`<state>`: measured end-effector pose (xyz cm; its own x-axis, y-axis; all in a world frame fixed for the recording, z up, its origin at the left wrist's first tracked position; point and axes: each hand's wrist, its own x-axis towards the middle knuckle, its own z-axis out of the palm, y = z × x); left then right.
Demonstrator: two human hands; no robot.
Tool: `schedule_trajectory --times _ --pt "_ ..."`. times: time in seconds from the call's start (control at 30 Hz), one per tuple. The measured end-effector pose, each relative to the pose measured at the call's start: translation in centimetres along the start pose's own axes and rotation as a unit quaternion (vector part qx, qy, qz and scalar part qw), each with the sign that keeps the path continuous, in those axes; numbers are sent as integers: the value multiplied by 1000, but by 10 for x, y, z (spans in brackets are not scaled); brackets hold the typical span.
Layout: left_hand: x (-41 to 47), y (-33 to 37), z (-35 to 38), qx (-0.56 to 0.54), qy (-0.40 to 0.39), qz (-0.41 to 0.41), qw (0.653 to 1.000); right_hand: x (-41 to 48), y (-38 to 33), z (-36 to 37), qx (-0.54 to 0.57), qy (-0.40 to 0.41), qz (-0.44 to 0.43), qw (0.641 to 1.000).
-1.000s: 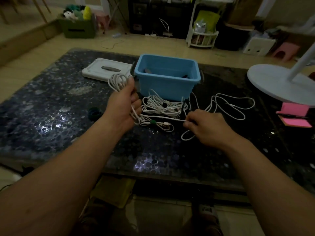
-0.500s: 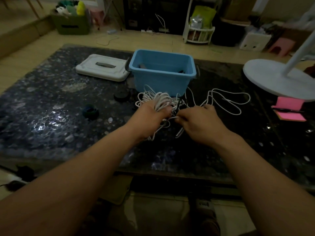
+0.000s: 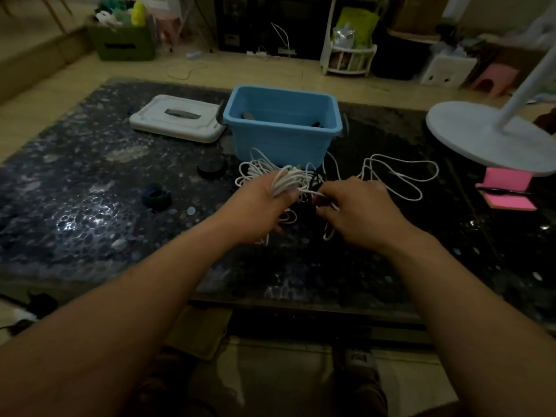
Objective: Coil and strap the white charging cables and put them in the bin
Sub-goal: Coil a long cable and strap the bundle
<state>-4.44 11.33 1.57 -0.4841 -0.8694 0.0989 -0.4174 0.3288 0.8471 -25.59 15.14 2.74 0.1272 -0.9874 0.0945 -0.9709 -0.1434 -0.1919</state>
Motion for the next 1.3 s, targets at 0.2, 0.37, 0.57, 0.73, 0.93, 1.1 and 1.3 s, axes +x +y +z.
schedule_trajectory --times 0.2,0.37,0.57,0.73,0.93,1.1,1.3 --pt "1 -6 -26 -68 64 -65 994 0 15 0 91 -64 40 993" --pt "-4 -11 -29 -86 72 -98 989 -5 19 -10 218 -114 63 967" --pt "-3 -26 -35 -105 123 -179 971 -10 34 -11 274 -17 53 960" --pt "-1 -29 -35 -132 167 -207 955 -14 50 -6 353 32 62 933" --pt "-1 -26 -34 -266 157 -221 925 -10 53 11 120 -22 -39 992" --pt "1 -15 -30 -288 125 -174 933 -21 37 -29 74 -320 6 945" --pt "2 8 -30 -301 123 -105 940 -27 31 -50 155 -123 49 979"
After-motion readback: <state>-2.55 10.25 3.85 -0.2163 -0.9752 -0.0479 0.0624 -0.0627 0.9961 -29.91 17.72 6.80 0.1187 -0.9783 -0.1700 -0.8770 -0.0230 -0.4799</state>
